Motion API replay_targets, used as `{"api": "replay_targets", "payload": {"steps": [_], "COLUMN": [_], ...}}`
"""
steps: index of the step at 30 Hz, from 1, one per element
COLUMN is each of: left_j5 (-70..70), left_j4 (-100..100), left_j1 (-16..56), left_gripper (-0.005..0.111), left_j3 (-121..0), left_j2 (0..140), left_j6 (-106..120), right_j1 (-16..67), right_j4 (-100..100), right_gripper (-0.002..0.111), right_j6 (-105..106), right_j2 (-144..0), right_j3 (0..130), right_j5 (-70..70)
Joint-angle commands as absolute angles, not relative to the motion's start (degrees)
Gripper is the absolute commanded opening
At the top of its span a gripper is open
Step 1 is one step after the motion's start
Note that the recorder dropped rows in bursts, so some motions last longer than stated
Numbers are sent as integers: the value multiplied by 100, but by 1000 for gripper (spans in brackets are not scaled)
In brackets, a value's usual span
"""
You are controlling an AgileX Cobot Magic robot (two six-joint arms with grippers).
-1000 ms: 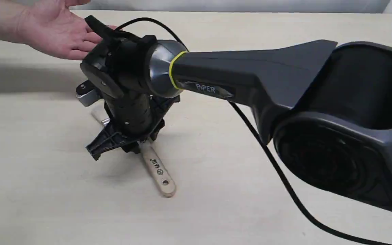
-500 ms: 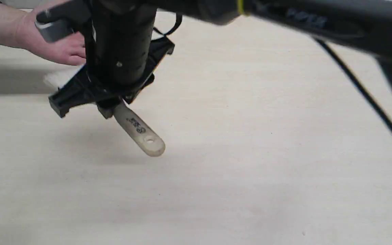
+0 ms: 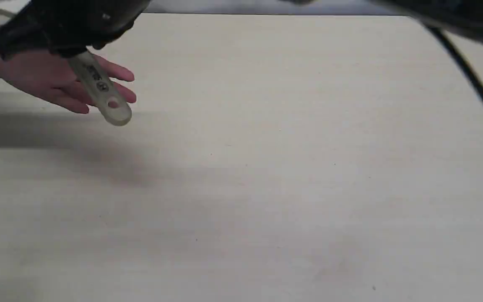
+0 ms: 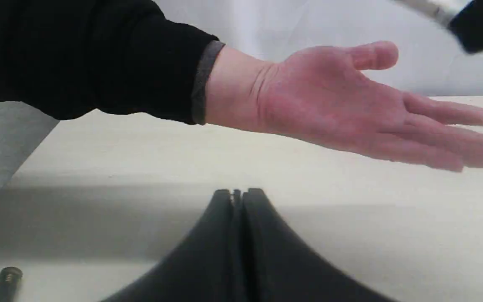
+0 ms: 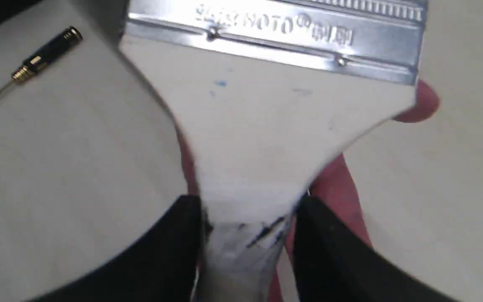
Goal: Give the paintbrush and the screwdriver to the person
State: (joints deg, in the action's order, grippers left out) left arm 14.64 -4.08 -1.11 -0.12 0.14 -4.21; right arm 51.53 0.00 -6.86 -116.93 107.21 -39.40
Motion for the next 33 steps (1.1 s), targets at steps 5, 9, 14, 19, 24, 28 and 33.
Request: {"api": "replay_targets", "payload": {"steps": [5,9,14,19,24,28,33], "left_j5": [1427,1427,1427,1427,1431,1431,1431], "left_j4": [-406,-406,-406,-406,-388,-388,-388], "left_j1": [-64,-64,-64,-64,-64,-64,-64], "left_gripper": [0,0,0,0,0,0,0], "left_j3": [0,0,0,0,0,0,0], "left_j2": [0,0,0,0,0,0,0], "left_j6": [-432,-432,-432,-432,-432,-432,-432], "right_j1": [5146,5146,5146,5146,5146,5146,5146], "right_j4": [-69,-42,-206,-743,-990,-994,-1300], "right_gripper": [20,37,40,19,5,5,5], "right_j6": [-620,-620,-620,-620,-620,-630,-962], "right_j2": [-12403,-12428,-12195,-11723,-10988,-10229,-9014], "right_j3": [10722,10722,10722,10722,10623,10110,8619], "right_j5": [-3312,-3507,-4266,-5141,-5590,-5234,-4226]}}
